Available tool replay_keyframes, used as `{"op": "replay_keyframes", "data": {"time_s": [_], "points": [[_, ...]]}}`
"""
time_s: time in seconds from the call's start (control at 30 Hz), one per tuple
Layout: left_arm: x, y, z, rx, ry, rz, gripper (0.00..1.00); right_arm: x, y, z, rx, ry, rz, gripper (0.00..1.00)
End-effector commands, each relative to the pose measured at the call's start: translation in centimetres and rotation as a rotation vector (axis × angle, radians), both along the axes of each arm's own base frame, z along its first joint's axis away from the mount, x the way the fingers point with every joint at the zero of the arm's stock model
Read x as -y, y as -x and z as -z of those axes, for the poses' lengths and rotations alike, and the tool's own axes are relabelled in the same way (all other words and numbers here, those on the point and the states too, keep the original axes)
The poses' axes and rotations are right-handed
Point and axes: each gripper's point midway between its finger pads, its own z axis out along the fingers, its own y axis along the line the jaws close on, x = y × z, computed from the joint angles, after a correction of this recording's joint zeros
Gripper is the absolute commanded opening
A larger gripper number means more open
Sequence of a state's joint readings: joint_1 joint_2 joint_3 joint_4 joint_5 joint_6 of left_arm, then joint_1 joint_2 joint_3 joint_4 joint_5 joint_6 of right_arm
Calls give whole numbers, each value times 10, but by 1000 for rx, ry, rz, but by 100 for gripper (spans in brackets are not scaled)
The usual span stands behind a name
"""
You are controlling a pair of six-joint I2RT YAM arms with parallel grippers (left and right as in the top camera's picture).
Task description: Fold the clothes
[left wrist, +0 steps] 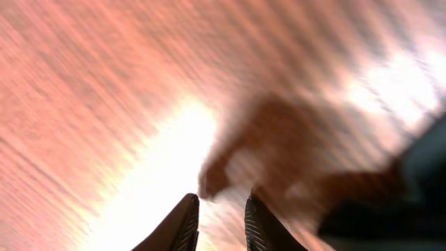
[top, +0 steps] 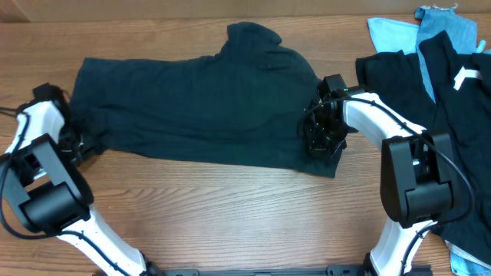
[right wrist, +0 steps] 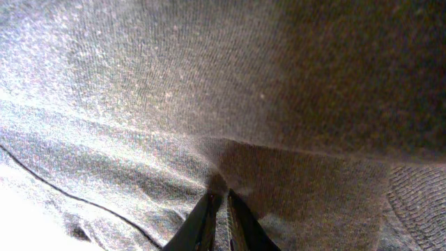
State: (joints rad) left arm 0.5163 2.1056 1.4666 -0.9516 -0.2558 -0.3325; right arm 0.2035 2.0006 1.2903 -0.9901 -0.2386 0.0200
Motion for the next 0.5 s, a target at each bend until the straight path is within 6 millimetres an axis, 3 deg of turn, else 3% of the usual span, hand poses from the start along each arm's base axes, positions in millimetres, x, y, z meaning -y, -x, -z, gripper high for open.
{"op": "replay_keyframes", "data": {"time_s": [0.0, 0.07, 0.13, 0.23, 0.27, 0.33, 0.47], "points": [[-1, 11, 13, 3, 64, -72, 25, 19, 11, 20, -54, 93, 2, 11], [14, -2, 5, 72, 152, -29, 24, 19, 11, 20, -54, 93, 2, 11], [30, -20, -16, 176, 226, 38, 25, 19, 11, 20, -54, 93, 2, 11], [33, -32, -75, 303, 147, 99, 28, 19, 11, 20, -54, 93, 2, 12], [32, -35, -86, 332, 121, 109, 36, 19, 11, 20, -54, 93, 2, 12], [40, -41, -93, 370, 151, 139, 41, 19, 11, 20, -54, 93, 2, 12], [53, -39, -74, 346, 169, 165, 41, 19, 12, 20, -59, 94, 2, 12]]}}
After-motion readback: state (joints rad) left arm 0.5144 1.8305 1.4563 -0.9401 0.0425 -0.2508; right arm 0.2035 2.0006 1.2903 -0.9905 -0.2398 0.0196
